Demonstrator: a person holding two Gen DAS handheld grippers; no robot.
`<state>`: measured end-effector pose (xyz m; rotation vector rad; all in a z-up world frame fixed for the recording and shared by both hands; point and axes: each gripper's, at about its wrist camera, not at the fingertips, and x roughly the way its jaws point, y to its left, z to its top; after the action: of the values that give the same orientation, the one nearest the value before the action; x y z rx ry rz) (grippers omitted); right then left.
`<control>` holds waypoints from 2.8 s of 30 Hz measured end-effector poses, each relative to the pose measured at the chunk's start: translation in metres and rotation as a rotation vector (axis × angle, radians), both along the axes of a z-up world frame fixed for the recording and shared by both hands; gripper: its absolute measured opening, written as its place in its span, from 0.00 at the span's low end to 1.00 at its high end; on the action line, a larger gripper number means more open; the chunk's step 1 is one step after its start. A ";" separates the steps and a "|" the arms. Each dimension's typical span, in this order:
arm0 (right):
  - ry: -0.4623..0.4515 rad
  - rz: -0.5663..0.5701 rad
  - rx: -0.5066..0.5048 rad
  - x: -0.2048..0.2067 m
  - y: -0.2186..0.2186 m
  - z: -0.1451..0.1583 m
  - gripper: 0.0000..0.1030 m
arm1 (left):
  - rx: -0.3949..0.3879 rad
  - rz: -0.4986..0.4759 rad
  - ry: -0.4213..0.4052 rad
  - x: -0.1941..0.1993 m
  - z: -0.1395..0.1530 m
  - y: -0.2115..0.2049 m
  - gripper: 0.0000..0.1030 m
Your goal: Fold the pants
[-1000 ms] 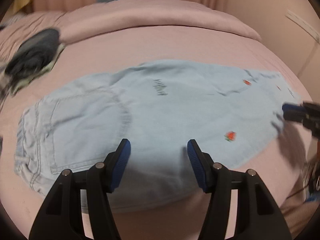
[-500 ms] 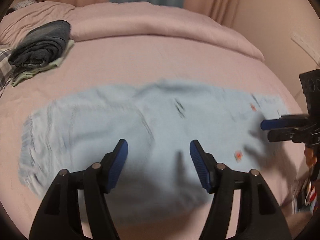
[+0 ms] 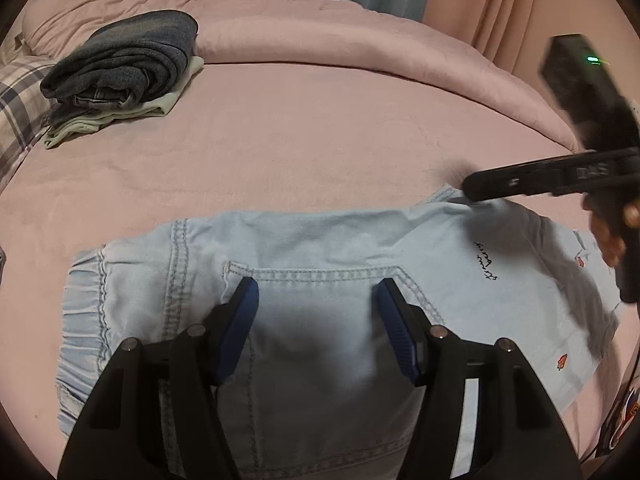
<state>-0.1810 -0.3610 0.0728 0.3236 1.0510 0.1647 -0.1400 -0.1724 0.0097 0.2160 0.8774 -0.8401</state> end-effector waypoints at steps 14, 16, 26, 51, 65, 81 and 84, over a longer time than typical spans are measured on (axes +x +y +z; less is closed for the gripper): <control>0.090 0.059 -0.035 0.033 0.005 -0.022 0.06 | 0.065 -0.010 -0.018 0.009 -0.003 -0.015 0.61; 0.085 0.039 -0.020 0.035 0.003 -0.028 0.07 | 0.068 -0.015 -0.045 0.005 -0.003 -0.014 0.61; -0.089 -0.079 -0.122 -0.038 -0.005 0.017 0.08 | 0.067 -0.020 -0.070 0.003 -0.006 -0.013 0.61; -0.083 -0.427 -0.280 -0.153 -0.025 0.001 0.35 | 0.217 0.079 -0.082 -0.008 0.000 -0.029 0.64; -0.041 -0.566 -0.209 -0.216 -0.043 -0.026 0.36 | 0.193 -0.039 -0.105 -0.089 0.018 -0.037 0.73; -0.141 -0.819 -0.232 -0.300 -0.090 -0.033 0.36 | 0.279 -0.073 -0.087 -0.118 -0.013 -0.059 0.89; -0.162 -0.878 -0.233 -0.316 -0.099 -0.033 0.36 | 0.298 -0.040 -0.077 -0.118 -0.012 -0.061 0.90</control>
<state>-0.4967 -0.4604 0.0401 0.5208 0.6829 -0.7034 -0.2579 -0.2332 -0.0026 0.5241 0.9264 -0.7309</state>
